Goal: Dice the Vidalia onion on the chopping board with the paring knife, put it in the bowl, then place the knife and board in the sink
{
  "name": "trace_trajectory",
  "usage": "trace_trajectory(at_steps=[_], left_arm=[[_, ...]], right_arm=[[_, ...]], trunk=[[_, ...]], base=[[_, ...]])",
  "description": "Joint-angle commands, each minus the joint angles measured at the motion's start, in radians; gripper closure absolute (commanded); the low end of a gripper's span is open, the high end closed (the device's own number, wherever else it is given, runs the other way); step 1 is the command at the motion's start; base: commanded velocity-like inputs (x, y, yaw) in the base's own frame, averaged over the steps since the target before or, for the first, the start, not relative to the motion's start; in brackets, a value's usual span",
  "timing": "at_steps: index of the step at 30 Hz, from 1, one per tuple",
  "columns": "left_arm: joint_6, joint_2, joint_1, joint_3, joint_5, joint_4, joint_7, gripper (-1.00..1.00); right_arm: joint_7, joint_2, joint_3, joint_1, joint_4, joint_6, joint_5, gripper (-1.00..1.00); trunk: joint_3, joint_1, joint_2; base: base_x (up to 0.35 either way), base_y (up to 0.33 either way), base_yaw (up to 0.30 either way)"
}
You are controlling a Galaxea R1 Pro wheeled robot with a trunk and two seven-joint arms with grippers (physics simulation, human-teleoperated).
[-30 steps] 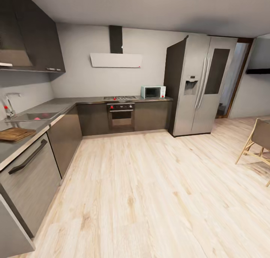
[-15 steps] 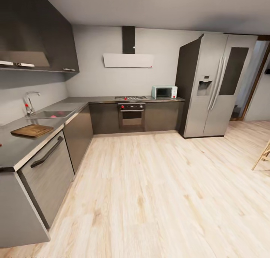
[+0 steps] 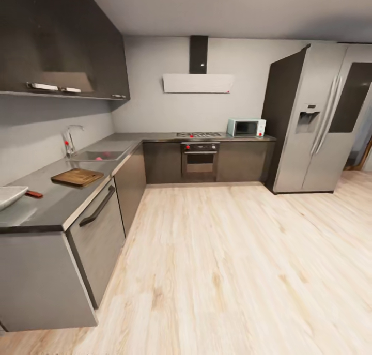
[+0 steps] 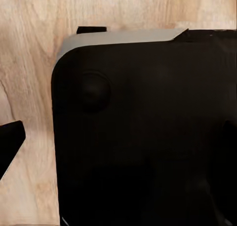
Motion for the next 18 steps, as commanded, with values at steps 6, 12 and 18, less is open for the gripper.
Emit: trace_trajectory(at_steps=[6, 12, 18], left_arm=[[0.005, 0.016, 0.0, 0.003, -0.001, -0.001, 0.0, -1.0], [0.006, 0.015, 0.0, 0.003, -0.001, -0.001, -0.002, -1.0], [0.006, 0.015, 0.0, 0.002, -0.001, -0.001, -0.004, -1.0]], right_arm=[[0.001, 0.0, -0.002, 0.001, -0.002, -0.002, 0.001, -1.0], [0.001, 0.0, -0.002, 0.001, -0.002, -0.002, 0.001, -1.0], [0.001, 0.0, -0.002, 0.001, -0.002, -0.002, 0.001, -1.0]], trunk=[[-0.001, 0.0, 0.0], [-0.001, 0.0, 0.0], [-0.001, 0.0, 0.0]], base=[[0.126, 0.322, 0.296], [0.165, 0.306, 0.297], [0.263, 0.212, 0.297]])
